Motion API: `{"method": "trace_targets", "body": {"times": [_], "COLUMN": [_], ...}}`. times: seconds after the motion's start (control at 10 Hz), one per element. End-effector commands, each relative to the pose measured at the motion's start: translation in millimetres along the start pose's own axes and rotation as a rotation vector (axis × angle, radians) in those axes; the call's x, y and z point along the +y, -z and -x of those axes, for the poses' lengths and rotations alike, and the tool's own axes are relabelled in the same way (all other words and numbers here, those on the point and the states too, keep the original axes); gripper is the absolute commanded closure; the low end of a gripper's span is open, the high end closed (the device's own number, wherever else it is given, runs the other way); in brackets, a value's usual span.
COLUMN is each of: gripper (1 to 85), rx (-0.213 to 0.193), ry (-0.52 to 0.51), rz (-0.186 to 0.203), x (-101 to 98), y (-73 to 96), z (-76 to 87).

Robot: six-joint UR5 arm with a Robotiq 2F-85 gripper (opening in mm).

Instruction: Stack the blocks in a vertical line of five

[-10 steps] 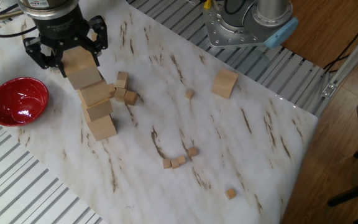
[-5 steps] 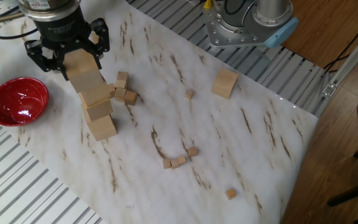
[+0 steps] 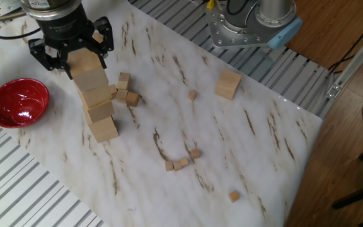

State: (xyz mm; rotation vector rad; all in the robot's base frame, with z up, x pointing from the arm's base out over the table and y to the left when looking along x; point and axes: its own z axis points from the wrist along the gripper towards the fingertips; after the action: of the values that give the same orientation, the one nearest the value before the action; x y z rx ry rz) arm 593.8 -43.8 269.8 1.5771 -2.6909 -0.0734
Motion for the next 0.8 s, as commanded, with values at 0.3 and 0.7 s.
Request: {"method": "trace_targets", "body": {"times": [0.3, 0.7], "gripper": [47.3, 47.0], "rx": [0.010, 0.002], "ry": [0.013, 0.016], "rz": [-0.016, -0.013], "x": [-4.8, -3.7], "y": [0.2, -0.1], "z": [-4.3, -1.1]}}
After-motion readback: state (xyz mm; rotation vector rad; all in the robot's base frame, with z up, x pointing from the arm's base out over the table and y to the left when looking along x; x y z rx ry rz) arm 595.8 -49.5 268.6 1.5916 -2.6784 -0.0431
